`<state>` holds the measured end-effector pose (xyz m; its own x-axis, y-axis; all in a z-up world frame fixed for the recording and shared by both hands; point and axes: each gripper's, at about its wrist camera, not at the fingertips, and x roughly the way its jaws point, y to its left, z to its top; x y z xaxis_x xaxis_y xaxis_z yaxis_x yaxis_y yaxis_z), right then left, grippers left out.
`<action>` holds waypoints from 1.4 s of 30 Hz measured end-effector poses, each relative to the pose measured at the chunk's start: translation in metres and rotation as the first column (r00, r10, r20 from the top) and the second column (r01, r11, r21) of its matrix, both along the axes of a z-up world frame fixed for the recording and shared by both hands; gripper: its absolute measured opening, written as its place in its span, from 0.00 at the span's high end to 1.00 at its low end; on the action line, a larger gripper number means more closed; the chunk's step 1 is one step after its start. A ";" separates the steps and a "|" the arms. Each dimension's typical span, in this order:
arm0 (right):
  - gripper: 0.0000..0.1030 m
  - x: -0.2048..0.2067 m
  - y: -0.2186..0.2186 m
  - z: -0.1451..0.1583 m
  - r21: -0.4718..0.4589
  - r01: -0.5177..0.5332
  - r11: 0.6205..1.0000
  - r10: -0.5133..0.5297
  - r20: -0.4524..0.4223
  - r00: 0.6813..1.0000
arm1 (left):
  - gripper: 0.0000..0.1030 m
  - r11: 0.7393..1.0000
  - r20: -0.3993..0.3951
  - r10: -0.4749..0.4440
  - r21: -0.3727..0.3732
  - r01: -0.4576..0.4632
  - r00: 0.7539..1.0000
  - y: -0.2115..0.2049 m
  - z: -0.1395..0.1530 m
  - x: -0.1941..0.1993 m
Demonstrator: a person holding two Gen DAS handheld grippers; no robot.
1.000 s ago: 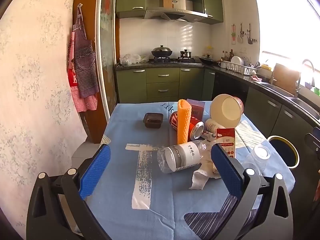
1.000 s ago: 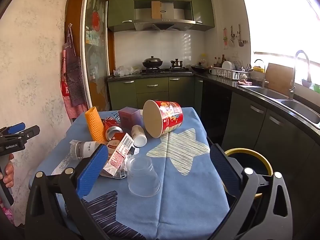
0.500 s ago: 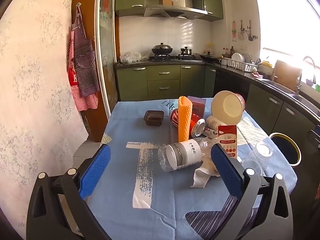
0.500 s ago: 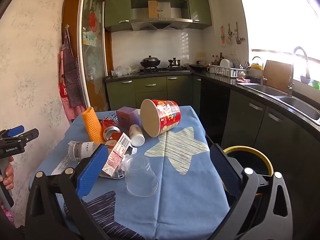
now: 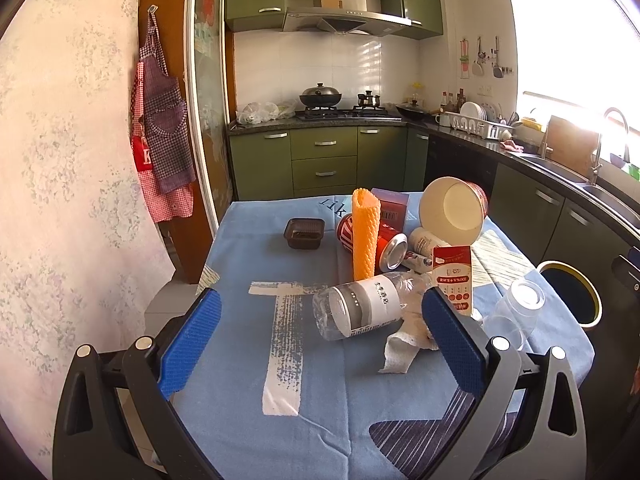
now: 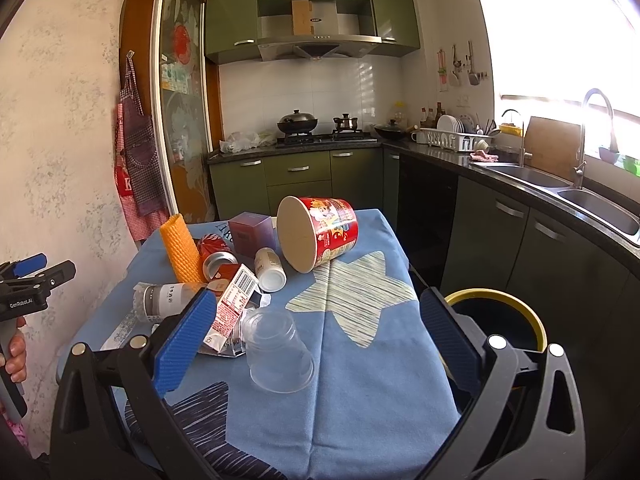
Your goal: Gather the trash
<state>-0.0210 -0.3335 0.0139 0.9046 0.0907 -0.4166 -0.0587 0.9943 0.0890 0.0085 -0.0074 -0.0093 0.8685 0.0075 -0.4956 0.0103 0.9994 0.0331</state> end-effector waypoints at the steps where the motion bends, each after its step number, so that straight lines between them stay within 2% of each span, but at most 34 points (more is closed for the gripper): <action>1: 0.06 0.000 0.000 0.000 0.000 0.000 1.000 0.000 0.000 1.000 | 0.04 1.000 -0.001 0.000 0.000 0.000 1.000 0.000 0.000 0.000; 42: 0.06 0.003 0.001 -0.006 -0.009 0.018 1.000 -0.018 -0.026 0.999 | 0.04 1.000 -0.021 -0.006 -0.017 0.006 1.000 0.002 -0.002 0.003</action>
